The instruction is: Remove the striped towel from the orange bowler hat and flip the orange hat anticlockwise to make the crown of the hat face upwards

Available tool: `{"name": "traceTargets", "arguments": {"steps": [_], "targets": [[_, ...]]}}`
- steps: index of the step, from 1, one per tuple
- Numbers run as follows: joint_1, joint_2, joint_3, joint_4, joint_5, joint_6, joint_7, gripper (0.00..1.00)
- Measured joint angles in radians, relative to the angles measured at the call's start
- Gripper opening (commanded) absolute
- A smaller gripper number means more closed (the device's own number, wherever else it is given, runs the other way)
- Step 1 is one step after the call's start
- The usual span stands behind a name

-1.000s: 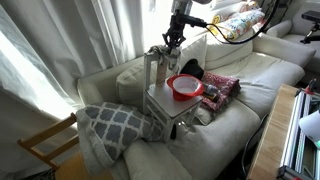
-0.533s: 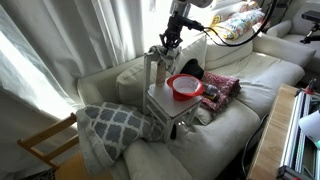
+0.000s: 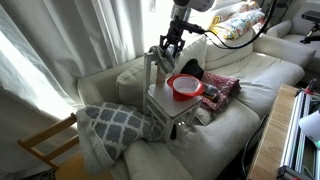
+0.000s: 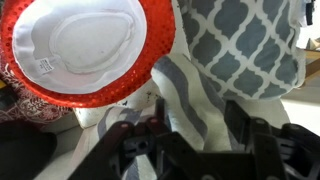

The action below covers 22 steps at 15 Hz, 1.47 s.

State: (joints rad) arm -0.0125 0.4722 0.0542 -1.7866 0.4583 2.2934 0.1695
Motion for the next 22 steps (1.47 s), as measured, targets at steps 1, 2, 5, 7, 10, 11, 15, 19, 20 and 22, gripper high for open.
{"name": "traceTargets", "arguments": {"steps": [1,2,5,7,10,11,15,19,20,22], "targets": [[0.0,0.004,-0.001,-0.005,0.0,-0.001,0.002,1.0],[-0.001,0.008,-0.001,-0.01,0.0,-0.001,0.003,1.0],[-0.009,0.012,-0.001,-0.028,0.003,-0.001,0.003,1.0],[-0.015,0.01,-0.002,-0.033,0.005,-0.003,0.002,1.0],[-0.037,-0.006,-0.011,-0.049,0.004,-0.041,-0.012,1.0],[-0.051,-0.014,-0.018,-0.058,0.002,-0.068,-0.032,1.0],[-0.144,-0.044,-0.041,-0.096,0.004,-0.23,-0.238,1.0],[-0.239,-0.047,-0.058,-0.146,0.007,-0.352,-0.511,1.0],[-0.258,-0.045,-0.061,-0.161,0.013,-0.368,-0.57,1.0],[-0.293,-0.031,-0.063,-0.189,0.047,-0.373,-0.693,1.0]]}}
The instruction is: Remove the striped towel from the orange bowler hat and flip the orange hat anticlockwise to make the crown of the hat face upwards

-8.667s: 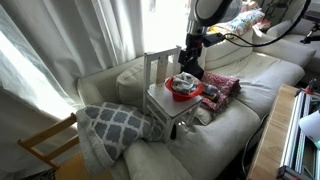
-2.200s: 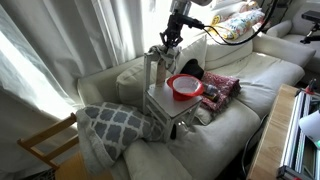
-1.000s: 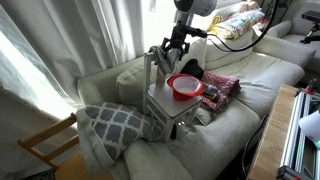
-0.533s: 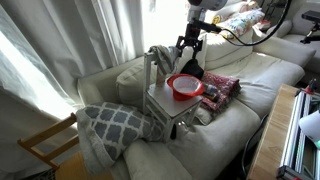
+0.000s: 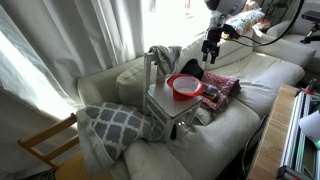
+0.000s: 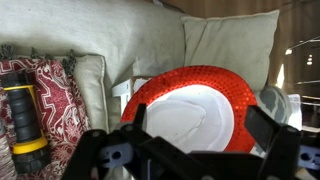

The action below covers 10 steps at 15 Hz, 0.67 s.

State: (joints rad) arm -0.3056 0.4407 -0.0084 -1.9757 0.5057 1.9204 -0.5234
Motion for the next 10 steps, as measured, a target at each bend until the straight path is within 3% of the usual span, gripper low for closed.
{"name": "traceTargets", "arguments": {"steps": [2,10], "targets": [[-0.021,0.018,-0.002,-0.015,0.033,0.0,-0.077,1.0],[-0.011,0.014,-0.004,-0.005,0.033,0.0,-0.072,1.0]]}}
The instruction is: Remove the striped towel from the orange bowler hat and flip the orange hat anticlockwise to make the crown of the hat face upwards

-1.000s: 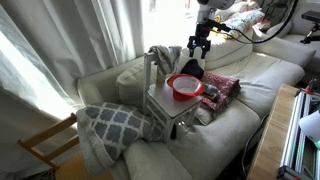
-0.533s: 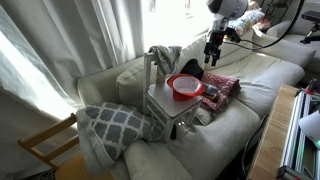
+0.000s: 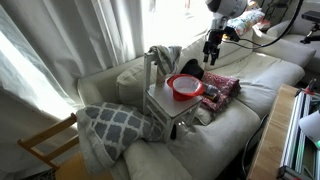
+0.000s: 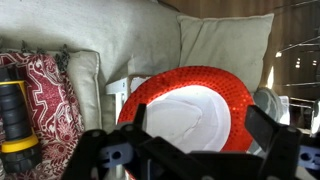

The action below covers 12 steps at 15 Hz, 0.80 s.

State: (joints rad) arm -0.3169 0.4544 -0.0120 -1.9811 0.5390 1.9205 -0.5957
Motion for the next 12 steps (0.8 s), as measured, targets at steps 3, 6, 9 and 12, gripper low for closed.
{"name": "traceTargets", "arguments": {"steps": [3,6,9,12], "targets": [[0.0,0.001,-0.001,0.001,0.0,0.0,0.002,1.0],[-0.01,0.04,-0.009,0.021,0.025,0.008,0.004,1.0],[-0.034,0.117,-0.011,0.057,0.094,0.031,-0.011,1.0],[-0.057,0.206,-0.005,0.1,0.19,0.039,-0.065,1.0]]}}
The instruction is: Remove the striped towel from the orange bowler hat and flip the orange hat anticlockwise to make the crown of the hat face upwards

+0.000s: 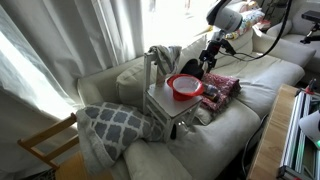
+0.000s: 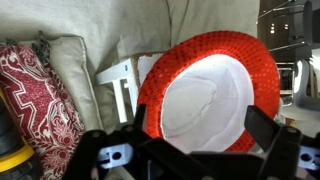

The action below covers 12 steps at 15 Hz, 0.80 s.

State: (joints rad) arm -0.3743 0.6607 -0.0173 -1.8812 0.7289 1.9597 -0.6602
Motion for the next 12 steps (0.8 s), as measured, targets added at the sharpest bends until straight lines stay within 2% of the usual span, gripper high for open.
{"name": "traceTargets", "arguments": {"steps": [5,10,12], "targets": [[-0.035,0.133,0.005,0.077,0.119,0.0,-0.092,1.0],[-0.051,0.23,0.005,0.139,0.188,-0.007,-0.129,1.0],[-0.052,0.265,0.006,0.16,0.205,-0.027,-0.129,0.92]]}}
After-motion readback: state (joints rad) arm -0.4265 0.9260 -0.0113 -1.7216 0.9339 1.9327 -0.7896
